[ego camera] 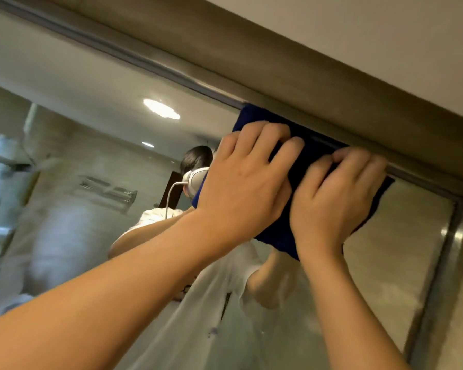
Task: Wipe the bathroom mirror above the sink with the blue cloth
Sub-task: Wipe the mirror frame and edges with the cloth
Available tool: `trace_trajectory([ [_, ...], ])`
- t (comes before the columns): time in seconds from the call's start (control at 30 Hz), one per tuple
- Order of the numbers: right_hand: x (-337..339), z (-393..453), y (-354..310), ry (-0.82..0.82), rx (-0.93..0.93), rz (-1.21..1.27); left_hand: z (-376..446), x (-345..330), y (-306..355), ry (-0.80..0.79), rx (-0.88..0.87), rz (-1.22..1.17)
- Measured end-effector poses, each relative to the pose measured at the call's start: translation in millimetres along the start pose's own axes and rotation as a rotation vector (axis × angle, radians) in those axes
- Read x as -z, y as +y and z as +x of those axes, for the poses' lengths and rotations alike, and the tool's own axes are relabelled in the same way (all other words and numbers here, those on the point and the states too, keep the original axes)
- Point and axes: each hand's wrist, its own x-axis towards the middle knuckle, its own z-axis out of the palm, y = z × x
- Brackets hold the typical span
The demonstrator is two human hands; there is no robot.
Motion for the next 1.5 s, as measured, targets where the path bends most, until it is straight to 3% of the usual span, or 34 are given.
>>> trace_trajectory([
  [0.5, -58, -52, -227, -0.092, 0.012, 0.140, -42, 103, -214, 0.017, 0.067, -0.012],
  [1.0, -127, -63, -440, -0.147, 0.101, 0.271, -43, 188, -420, 0.026, 0.157, 0.163],
  [1.23, -142, -77, -500, -0.157, 0.135, 0.322, -63, 215, -471, 0.036, 0.166, 0.264],
  [1.5, -138, -90, -507, -0.176, 0.090, 0.358, -79, 220, -473, 0.050, 0.170, 0.255],
])
